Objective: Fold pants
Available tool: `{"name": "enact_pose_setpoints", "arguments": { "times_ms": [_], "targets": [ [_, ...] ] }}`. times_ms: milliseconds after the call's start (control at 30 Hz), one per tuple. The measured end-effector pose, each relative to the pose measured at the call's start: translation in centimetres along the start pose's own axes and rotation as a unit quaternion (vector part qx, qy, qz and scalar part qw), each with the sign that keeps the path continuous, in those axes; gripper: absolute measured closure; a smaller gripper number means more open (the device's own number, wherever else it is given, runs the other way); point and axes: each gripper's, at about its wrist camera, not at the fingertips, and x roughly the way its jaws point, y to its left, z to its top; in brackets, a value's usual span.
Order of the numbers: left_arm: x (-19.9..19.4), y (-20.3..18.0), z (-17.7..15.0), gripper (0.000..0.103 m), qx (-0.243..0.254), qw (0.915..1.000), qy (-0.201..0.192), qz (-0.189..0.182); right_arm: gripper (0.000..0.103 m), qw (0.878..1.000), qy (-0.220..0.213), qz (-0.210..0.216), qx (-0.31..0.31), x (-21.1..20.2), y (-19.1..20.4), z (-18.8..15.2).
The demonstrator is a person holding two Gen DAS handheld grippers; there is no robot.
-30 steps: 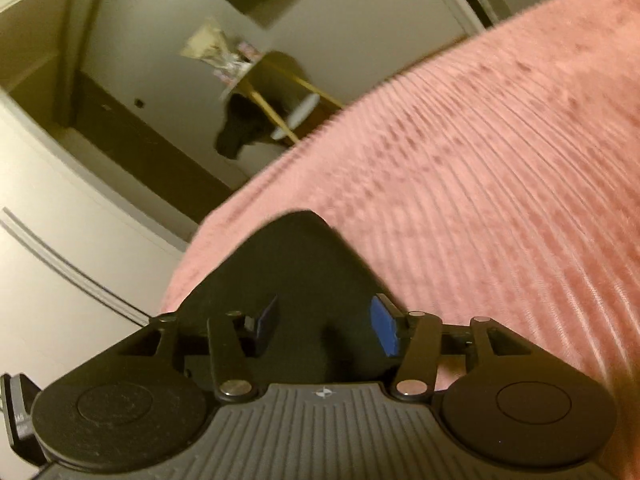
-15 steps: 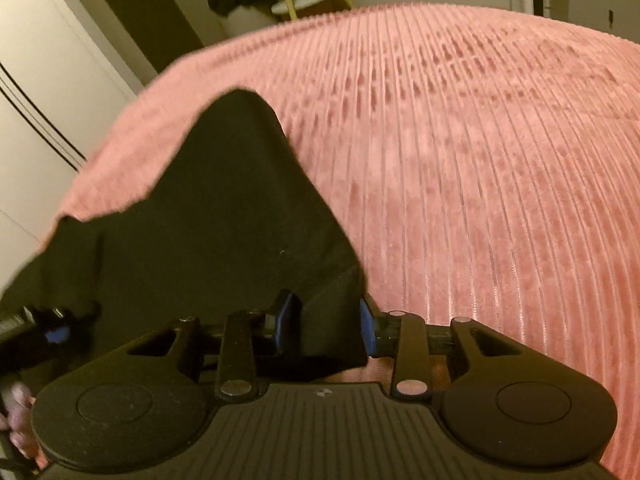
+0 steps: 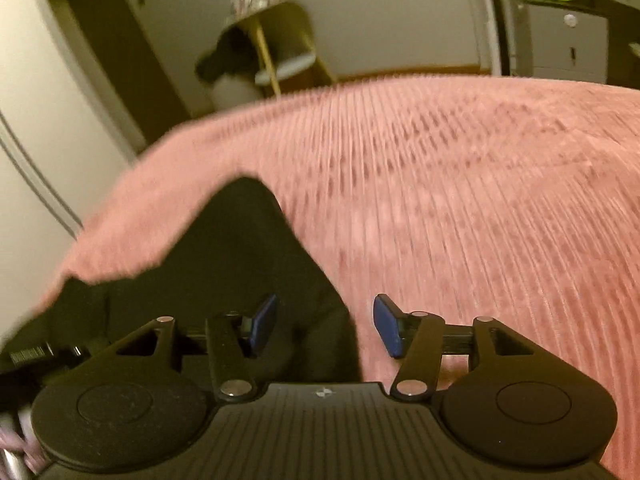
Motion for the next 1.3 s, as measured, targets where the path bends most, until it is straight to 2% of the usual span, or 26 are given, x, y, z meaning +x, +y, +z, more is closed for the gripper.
{"name": "enact_pose_setpoints", "arguments": {
  "times_ms": [67,133,200,267,300,367,400,433,467,533,767,933,1300],
  "targets": [
    [-1.6,-0.5,0.7,0.09,0.012,0.9999,-0.012,0.001,0.057,1.0,-0.006,0.013,0.002,-0.6,0.6,0.2],
    [-3.5,-0.7,1.5,0.09,0.027,0.9991,-0.03,0.015,0.069,1.0,-0.009,0.02,-0.016,-0.9,1.6,0.0],
    [-4.9,-0.8,1.9,0.087,0.053,0.9961,-0.042,0.056,0.076,0.999,-0.006,0.03,-0.039,-0.6,3.2,-0.1],
    [-5.4,-0.1,2.1,0.073,0.068,0.9904,-0.042,0.113,0.084,0.997,-0.001,0.044,-0.061,0.0,4.8,-0.4],
    [-5.3,0.3,2.1,0.069,0.065,0.9882,-0.04,0.133,0.085,0.996,0.008,0.041,-0.076,0.6,5.7,-0.7],
    [-5.0,1.4,2.2,0.069,0.044,0.9868,-0.031,0.153,0.085,0.994,0.035,0.021,-0.097,2.5,7.2,-1.3],
    [-4.7,1.8,2.2,0.063,0.033,0.9881,-0.024,0.148,0.085,0.994,0.054,0.016,-0.097,3.6,7.5,-1.6],
    [-4.4,2.1,2.3,0.053,0.025,0.989,-0.017,0.145,0.085,0.993,0.076,0.005,-0.092,4.8,7.6,-1.9],
    [-4.2,2.5,2.4,0.05,0.021,0.9893,-0.013,0.143,0.086,0.992,0.094,-0.006,-0.085,5.8,7.4,-2.2],
    [-4.0,2.6,2.4,0.049,0.021,0.9894,-0.016,0.143,0.088,0.992,0.106,-0.014,-0.074,6.8,7.2,-2.3],
    [-4.2,2.7,1.8,0.053,0.025,0.9905,-0.012,0.135,0.088,0.988,0.094,-0.04,-0.115,6.8,8.5,-3.2],
    [-4.3,2.7,1.6,0.051,0.022,0.9907,-0.011,0.134,0.088,0.99,0.088,-0.034,-0.101,6.7,8.1,-3.1],
    [-4.6,3.8,2.0,0.043,-0.028,0.995,-0.008,0.095,0.083,0.994,0.08,-0.013,-0.069,7.0,7.3,-2.8]
  ]
}}
